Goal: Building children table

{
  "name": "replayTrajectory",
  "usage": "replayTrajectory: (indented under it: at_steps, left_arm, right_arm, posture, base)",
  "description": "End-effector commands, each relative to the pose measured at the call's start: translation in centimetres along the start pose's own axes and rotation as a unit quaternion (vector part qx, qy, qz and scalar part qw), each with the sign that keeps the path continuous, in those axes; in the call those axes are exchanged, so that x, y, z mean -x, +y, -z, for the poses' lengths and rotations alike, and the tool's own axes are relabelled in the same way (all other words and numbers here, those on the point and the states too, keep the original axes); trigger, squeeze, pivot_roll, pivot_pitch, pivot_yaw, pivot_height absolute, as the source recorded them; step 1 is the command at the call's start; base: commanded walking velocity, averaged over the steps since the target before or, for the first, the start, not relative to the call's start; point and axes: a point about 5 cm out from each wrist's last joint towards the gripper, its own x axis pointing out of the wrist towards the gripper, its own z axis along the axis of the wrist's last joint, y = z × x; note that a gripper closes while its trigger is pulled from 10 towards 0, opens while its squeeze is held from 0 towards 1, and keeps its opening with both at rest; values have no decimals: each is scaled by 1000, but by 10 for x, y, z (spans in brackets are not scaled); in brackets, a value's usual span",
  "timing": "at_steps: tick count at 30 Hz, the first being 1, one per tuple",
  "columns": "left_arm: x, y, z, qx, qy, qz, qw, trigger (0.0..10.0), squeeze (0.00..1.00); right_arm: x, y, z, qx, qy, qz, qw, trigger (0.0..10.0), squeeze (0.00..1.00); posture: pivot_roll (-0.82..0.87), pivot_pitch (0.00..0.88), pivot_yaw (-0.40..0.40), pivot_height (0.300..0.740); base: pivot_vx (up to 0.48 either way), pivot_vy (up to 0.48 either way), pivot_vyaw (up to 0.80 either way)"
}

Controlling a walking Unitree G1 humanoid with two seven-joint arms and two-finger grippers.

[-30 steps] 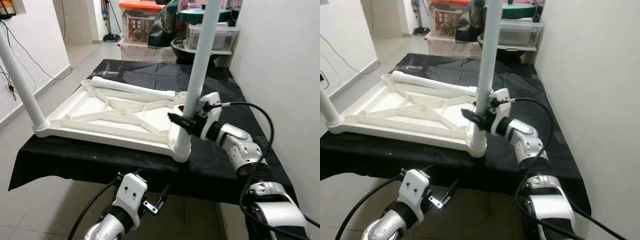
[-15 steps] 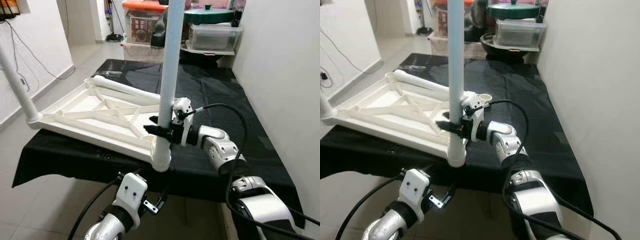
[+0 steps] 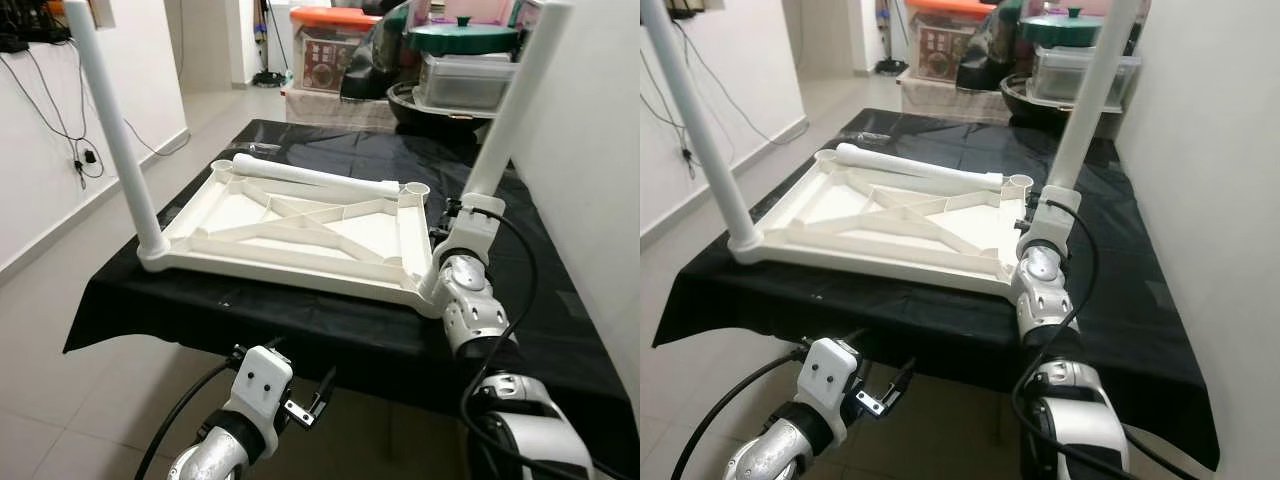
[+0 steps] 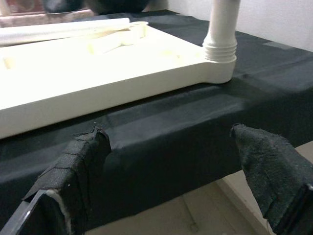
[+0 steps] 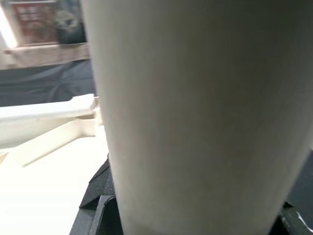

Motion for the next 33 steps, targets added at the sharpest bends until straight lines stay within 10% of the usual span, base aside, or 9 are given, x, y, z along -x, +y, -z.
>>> replayTrajectory:
  at_steps: [1,4,5,10,11,24,31,32,33]
  left_arm:
    - [0,-1,3,-1,5,4,1000,10000,0]
    - [0,-1,3,-1,5,4,1000,10000,0]
    - [-1,-1,3,-2,4,4,1000,10000,0]
    - [-1,-1,3,-2,4,4,1000,10000,0]
    - [-1,-1,3,-1,4,5,1000,10000,0]
    - [-3,-1,3,0,2,5,1000,10000,0]
    - [-2,-1,4,0,3,4,1000,10000,0]
    - [-1,-2,4,0,4,4,1000,10000,0]
    - [0,-2,5,0,5,5,1000,10000,0]
  right_arm:
    - [8,14,24,-7,56,-7,998,2824,0]
    - [12,26,23,-16,49,-32,998,10000,0]
    - [13,36,18,-26,25,-74,997,10000,1000]
    - [8,35,4,-11,-24,-115,993,10000,667]
    - [5,33,-5,-18,-47,-166,985,10000,0]
    - [40,38,-13,37,44,-702,710,10000,0]
    - [54,59,-9,60,52,-758,647,10000,0]
    - [53,67,-7,65,46,-746,661,0,0]
    - [52,71,-7,66,43,-741,667,0,0]
  posture:
    - [74,10,-75,740]
    - [75,10,-72,740]
    - [74,9,-76,740]
    - [67,7,-74,740]
    - [67,6,-73,740]
    - [71,6,-83,740]
    - [76,0,-86,740]
    - [76,0,-85,740]
    - [76,0,-85,740]
  base:
    - [0,0,0]
    - [0,0,0]
    - [0,0,0]
    - [0,0,0]
    - [0,0,0]
    - [0,0,0]
    - [0,0,0]
    - [0,0,0]
    - [0,0,0]
